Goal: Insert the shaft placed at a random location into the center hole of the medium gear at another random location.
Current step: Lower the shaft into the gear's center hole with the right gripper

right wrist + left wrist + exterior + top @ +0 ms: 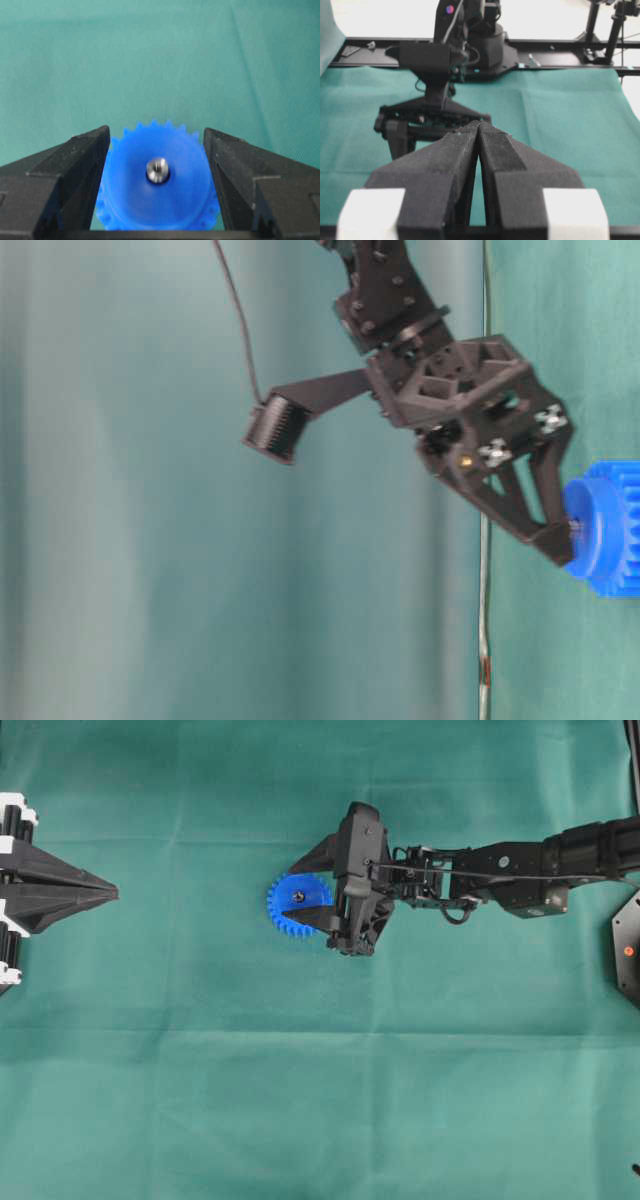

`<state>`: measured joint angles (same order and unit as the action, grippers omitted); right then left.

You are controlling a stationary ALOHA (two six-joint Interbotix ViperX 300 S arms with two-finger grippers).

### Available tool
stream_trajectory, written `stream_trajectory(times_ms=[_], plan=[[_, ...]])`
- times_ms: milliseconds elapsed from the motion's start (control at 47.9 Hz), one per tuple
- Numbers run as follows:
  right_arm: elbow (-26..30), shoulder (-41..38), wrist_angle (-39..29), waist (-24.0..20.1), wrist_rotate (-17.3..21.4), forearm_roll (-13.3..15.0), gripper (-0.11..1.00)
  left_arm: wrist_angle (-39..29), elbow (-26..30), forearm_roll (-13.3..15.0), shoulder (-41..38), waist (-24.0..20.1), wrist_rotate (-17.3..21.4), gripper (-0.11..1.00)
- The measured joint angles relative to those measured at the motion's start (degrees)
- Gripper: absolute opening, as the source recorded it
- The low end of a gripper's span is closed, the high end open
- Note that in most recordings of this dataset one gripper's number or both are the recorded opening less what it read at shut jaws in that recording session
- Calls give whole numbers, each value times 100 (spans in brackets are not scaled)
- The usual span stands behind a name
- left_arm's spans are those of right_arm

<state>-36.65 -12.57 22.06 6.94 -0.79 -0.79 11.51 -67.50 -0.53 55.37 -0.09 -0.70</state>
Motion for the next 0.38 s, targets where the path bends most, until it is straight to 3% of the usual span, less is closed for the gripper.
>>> stream_trajectory(times_ms=[376], plan=[[-70, 694, -272, 0, 9, 0, 78, 0, 0, 0, 0, 0, 0, 0]])
